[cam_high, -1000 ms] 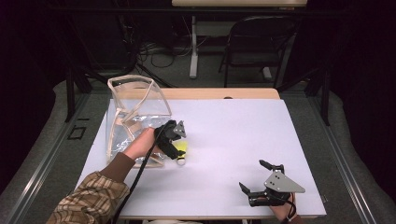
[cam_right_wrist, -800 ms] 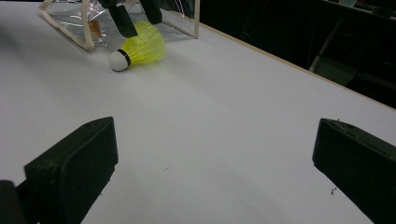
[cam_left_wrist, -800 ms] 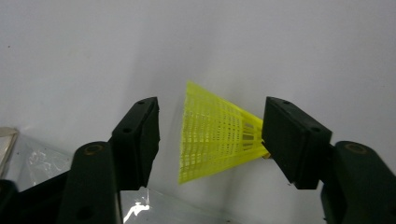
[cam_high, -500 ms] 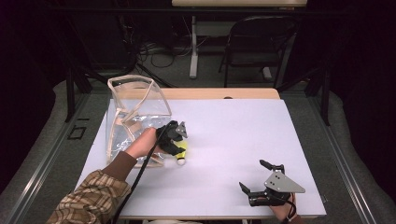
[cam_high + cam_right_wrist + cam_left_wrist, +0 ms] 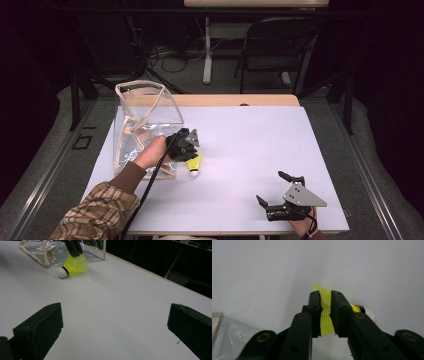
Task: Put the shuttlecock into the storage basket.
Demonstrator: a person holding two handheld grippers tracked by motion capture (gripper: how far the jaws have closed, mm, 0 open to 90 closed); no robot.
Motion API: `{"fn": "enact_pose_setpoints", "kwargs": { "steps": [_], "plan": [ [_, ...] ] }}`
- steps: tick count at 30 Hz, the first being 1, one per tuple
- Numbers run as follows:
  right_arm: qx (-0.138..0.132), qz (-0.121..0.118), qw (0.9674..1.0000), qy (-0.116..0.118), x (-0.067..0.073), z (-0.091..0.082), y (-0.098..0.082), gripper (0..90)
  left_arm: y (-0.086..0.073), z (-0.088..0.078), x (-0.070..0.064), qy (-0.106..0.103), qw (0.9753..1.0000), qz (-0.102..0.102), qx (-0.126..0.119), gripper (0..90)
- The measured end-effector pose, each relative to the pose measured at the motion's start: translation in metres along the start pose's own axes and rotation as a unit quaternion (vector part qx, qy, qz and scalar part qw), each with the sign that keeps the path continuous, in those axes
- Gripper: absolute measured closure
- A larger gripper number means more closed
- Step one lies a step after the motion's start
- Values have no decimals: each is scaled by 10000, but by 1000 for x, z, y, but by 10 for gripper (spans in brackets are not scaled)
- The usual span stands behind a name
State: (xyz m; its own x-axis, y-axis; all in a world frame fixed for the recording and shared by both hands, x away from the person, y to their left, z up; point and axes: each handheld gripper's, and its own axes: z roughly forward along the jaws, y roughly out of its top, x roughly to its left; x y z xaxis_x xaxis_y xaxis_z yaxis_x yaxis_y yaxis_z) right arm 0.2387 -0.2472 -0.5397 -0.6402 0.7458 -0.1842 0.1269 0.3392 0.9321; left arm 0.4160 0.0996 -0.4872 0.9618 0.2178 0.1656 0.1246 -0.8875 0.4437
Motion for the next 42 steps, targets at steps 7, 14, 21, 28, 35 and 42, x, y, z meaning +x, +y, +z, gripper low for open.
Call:
{"fn": "enact_pose_setpoints", "kwargs": {
  "steps": [7, 14, 21, 28, 35, 42],
  "plan": [
    [-2, 0, 10000, 2, 0, 0, 0, 0, 2, -7, -4, -207, 9997, 76, -88, 895],
    [-2, -5, 10000, 6, 0, 0, 0, 0, 5, -17, -12, -364, 9990, 233, -96, 900],
    [-10, -2, 10000, 4, 0, 0, 0, 0, 9, -24, -20, -320, 9984, 456, -40, 900],
    [6, -5, 10000, 6, 0, 0, 0, 0, 13, -31, -21, -233, 9985, 481, -88, 900],
    [0, -7, 10000, 8, 0, 0, 0, 0, 18, -45, -24, -216, 9979, 590, -134, 900],
    [-2, -8, 10000, 4, 0, 0, 0, 0, 23, -58, -27, -189, 9978, 603, -222, 900]
  ]
}}
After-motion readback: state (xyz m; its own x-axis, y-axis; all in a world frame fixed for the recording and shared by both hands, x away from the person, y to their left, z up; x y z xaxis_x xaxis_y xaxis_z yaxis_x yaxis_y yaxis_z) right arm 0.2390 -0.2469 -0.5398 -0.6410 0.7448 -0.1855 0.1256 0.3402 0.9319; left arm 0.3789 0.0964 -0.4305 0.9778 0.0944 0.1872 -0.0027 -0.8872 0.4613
